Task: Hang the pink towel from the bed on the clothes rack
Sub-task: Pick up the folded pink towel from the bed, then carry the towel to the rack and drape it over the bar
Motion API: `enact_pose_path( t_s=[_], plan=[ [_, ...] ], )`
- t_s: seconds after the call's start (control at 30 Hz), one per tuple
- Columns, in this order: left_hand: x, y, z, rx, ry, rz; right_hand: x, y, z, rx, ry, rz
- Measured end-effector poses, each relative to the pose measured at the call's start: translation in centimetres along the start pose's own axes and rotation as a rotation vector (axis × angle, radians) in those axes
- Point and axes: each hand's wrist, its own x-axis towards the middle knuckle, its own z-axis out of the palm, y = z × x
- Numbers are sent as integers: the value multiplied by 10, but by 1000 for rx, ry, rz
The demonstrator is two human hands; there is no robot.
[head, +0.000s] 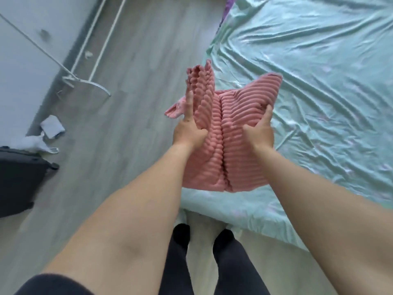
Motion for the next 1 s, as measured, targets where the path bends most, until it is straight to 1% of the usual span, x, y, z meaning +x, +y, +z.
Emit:
enact_pose_path(
  t_s=[0.1, 0.13, 0.2, 0.3, 0.43, 0.6, 0.7, 0.8, 1.0],
  plan=[
    [0, -15, -59, 89, 55, 37, -24, -61, 18, -41, -43, -88],
    [3, -28, -86, 109, 90, 48, -37, -87, 31, -49, -50, -125],
    [8, -45, -120, 124, 130, 61, -53, -121, 47, -65, -87, -169],
    [23, -95, -200, 107, 189, 61, -97, -189, 94, -56, -85, -260],
    [47, -160, -301, 121, 219, 83, -146, -271, 162, -88, -40, -357],
    [70, -218, -385, 91, 196, 64, -184, -350, 230, -171, -38, -360],
    [91, -245, -421, 90, 220, 39, -193, -391, 262, -173, -60, -344],
    [115, -257, -445, 97, 229, 22, -187, -424, 283, -167, -64, -360],
    [202, -259, -491, 128, 225, 29, -139, -497, 322, -160, -36, -357]
  ],
)
